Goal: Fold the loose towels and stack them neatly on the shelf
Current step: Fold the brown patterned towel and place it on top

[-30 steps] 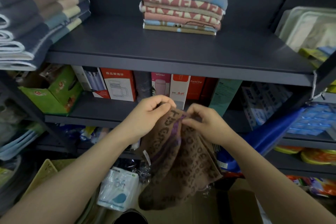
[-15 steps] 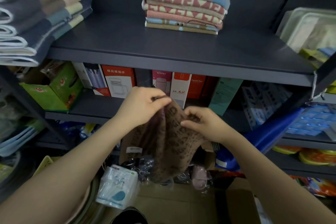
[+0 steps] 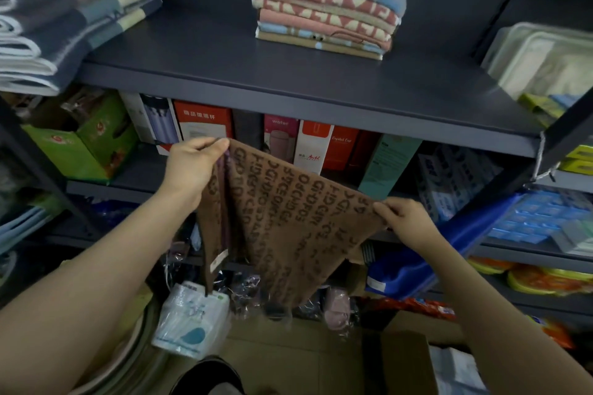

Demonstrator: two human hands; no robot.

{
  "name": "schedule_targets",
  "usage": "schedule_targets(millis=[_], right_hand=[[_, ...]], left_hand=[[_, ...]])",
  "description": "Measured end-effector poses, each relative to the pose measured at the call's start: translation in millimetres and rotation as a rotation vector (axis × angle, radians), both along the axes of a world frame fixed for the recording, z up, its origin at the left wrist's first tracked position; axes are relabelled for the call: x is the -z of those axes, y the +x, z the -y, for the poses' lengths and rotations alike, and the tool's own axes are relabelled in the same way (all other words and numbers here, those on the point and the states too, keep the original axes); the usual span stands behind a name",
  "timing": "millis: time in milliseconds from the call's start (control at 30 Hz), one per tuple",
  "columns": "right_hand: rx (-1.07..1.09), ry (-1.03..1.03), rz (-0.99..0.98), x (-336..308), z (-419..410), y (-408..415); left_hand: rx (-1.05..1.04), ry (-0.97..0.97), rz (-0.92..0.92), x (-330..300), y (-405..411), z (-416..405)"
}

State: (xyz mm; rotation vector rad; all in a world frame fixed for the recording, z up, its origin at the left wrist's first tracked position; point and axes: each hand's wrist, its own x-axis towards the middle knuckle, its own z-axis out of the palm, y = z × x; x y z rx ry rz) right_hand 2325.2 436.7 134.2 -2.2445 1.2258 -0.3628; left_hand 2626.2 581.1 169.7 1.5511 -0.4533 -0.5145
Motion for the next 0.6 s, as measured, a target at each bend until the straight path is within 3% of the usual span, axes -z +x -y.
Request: schedule_targets(millis=[67,167,267,367,467,600], right_hand=[[0.120,-0.057,0.039,-1,0,3],[0.270,0.057,0.132,-3,-4,13],[0.242,0.160,0.208,-15,-22,22],[0.046,0.270,0.290,-39,-52,35],[-0.141,0.429,0.513,-64,-78,49],[-0.186,0.388,0.658,-84,-92,58]], left_hand=[[0.013,0.096,0.022,8,2,4],[0.062,0.327,0.096,16,8,11],[0.192,0.407,0.043,14,0,18],[0.320,0.344,0.007,3,-27,26],[0.427,0.209,0.008,-8,-57,32],[0.566,0.016,-0.082,-25,-89,28]])
